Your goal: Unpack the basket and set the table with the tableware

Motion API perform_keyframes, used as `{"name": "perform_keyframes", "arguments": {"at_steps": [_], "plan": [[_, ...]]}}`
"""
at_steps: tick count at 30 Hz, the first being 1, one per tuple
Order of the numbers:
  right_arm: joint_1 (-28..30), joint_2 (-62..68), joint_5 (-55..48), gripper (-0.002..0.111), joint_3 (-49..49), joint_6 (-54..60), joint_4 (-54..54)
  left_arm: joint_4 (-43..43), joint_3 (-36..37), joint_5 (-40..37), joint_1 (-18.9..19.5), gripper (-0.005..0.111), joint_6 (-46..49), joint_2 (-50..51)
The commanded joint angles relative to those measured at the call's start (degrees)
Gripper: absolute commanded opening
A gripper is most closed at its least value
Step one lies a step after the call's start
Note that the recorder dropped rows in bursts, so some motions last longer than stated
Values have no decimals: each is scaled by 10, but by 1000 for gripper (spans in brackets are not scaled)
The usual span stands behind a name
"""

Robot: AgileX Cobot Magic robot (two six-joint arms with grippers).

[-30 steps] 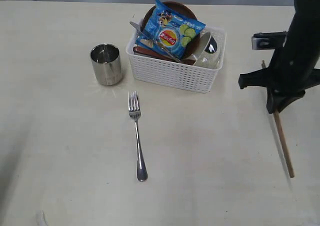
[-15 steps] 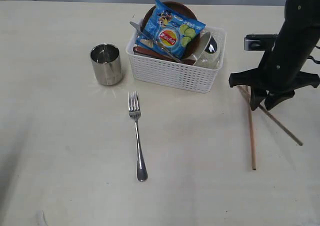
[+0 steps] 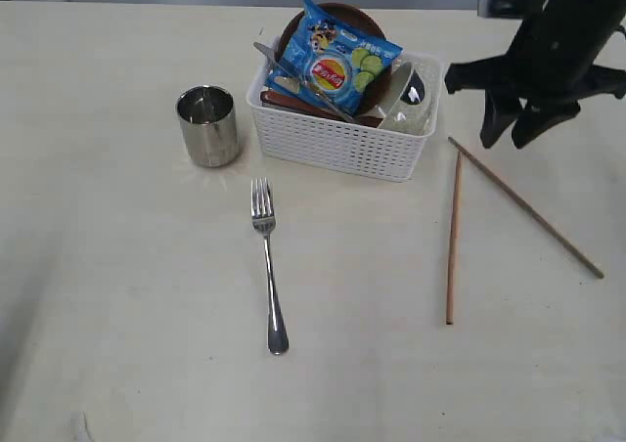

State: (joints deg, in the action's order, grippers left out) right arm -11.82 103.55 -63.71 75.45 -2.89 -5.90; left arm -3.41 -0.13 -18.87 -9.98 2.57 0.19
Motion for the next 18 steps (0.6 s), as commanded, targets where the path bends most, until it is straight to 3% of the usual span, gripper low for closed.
{"name": "perform_keyframes", "arguments": {"at_steps": [1, 6, 12, 14, 17, 18], "plan": [[2, -32, -12, 36, 39, 60, -74, 5, 1, 4, 1, 0, 0, -2], [-26, -52, -2, 36, 89, 89, -60, 5, 1, 4, 1, 0, 0, -2], [-51, -53, 5, 36, 132, 13, 8, 5, 1, 4, 1, 0, 0, -2], [-49, -50, 1, 36, 130, -17, 81, 5, 1, 4, 1, 0, 0, -2], [-22, -22, -63, 35, 130, -154, 284, 5, 1, 4, 1, 0, 0, -2], [-6, -9, -63, 34, 130, -148, 300, 5, 1, 4, 1, 0, 0, -2]]}}
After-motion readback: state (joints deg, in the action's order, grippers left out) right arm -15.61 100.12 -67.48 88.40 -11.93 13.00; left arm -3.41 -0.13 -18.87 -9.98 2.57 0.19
